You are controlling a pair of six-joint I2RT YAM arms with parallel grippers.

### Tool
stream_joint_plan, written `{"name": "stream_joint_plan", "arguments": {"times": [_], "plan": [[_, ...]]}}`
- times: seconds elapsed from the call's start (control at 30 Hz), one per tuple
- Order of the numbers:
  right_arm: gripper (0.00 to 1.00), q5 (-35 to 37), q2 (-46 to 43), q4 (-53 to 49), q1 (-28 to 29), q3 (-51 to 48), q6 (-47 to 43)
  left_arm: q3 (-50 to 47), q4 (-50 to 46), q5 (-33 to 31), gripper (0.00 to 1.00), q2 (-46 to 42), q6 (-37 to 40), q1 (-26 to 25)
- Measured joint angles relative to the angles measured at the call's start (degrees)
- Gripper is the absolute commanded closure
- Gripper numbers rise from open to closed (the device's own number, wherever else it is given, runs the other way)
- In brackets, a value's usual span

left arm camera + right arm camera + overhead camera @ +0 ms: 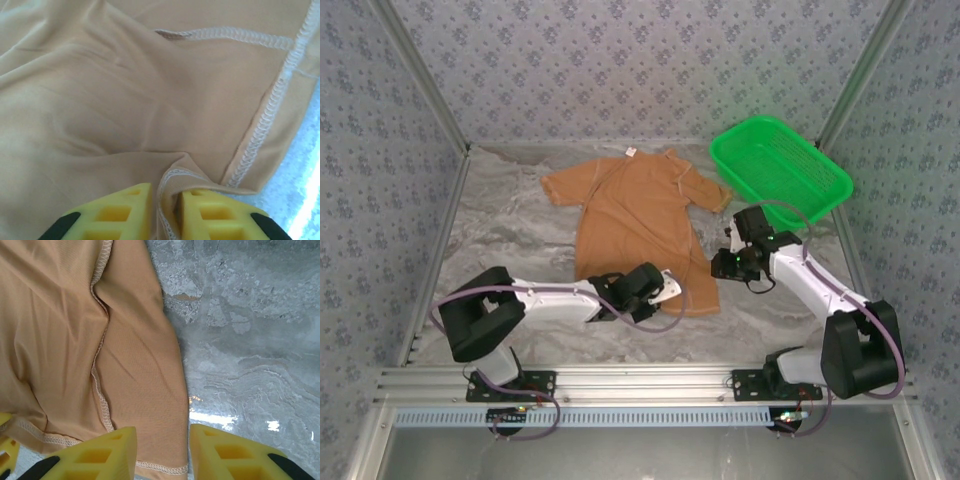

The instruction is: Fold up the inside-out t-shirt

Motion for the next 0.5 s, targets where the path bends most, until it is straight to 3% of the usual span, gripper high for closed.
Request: {"name": "stream_joint_plan", "arguments": {"times": [0.23,0.5], "plan": [[0.64,0.0,-0.6,0.0,0.0,0.0,-0.5,1.0,-0.6,3.9,1.00,-0.2,-2.1,3.1],[0.60,-3.9,-8.7,3.2,3.4,-3.5,-3.7,6.2,-7.1,10.6,1.00,-1.7,-9.1,8.4]]}}
